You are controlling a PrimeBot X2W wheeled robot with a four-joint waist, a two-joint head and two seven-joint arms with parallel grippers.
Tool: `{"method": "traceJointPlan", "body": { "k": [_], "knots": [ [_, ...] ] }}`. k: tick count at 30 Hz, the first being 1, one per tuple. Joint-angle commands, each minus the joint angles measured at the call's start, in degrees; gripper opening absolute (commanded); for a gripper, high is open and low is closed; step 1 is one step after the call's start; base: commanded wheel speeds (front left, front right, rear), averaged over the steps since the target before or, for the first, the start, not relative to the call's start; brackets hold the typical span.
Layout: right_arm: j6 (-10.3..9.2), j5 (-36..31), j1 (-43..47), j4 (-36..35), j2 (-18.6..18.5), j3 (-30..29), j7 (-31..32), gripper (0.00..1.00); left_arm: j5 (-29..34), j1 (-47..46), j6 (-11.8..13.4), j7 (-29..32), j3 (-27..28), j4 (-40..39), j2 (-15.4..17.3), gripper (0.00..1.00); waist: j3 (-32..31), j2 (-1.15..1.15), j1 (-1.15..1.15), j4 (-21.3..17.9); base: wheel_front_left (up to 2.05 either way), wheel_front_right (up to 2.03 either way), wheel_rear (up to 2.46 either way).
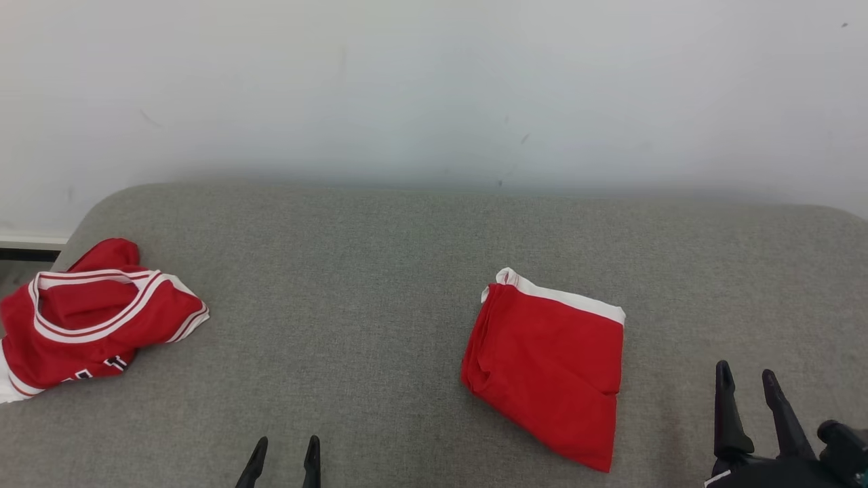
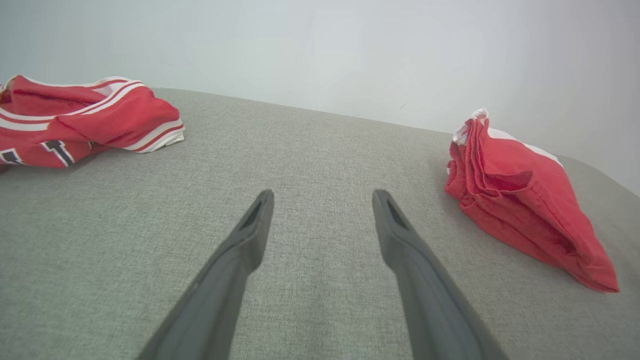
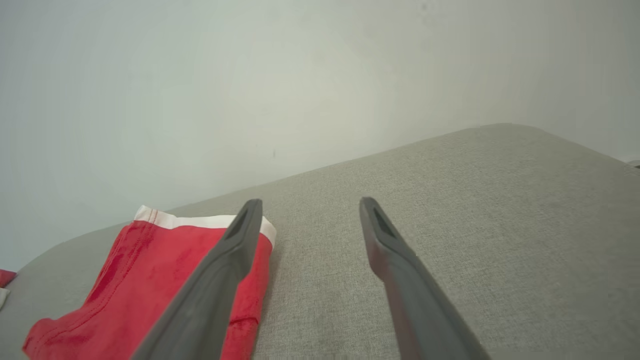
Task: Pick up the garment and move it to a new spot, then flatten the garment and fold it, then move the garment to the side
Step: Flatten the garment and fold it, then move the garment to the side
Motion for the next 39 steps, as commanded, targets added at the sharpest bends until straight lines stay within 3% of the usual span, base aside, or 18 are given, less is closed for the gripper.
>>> {"method": "traceJointPlan", "body": {
  "k": [1,7,14,39],
  "knots": [
    [0.04,-1.9,1.9,-2.9,1.3,-1.5,0.0,1.00,0.4,0.3,0.1,-0.1,0.4,-0.6,0.1,1.00,0.1,0.00,0.00,-0.4,0.00,0.00,0.00],
    [0.04,-6.5,7.5,-10.9,4.5,-3.5,-0.1,1.00,2.2,0.5,0.4,-0.1,1.2,-1.9,0.1,1.00,0.1,0.00,0.00,-1.2,0.00,0.00,0.00],
    [0.04,-13.0,11.8,-16.6,5.8,0.4,0.0,1.00,4.3,1.5,0.9,-0.1,2.7,-3.3,0.1,1.00,-0.1,0.00,0.00,-2.2,0.00,0.00,0.00],
    [0.04,-14.3,14.5,-18.5,7.1,3.6,0.0,1.00,7.6,3.3,2.1,-0.1,4.0,-7.2,0.1,1.00,-0.2,0.00,0.00,-2.3,0.00,0.00,0.00]
  ]
}}
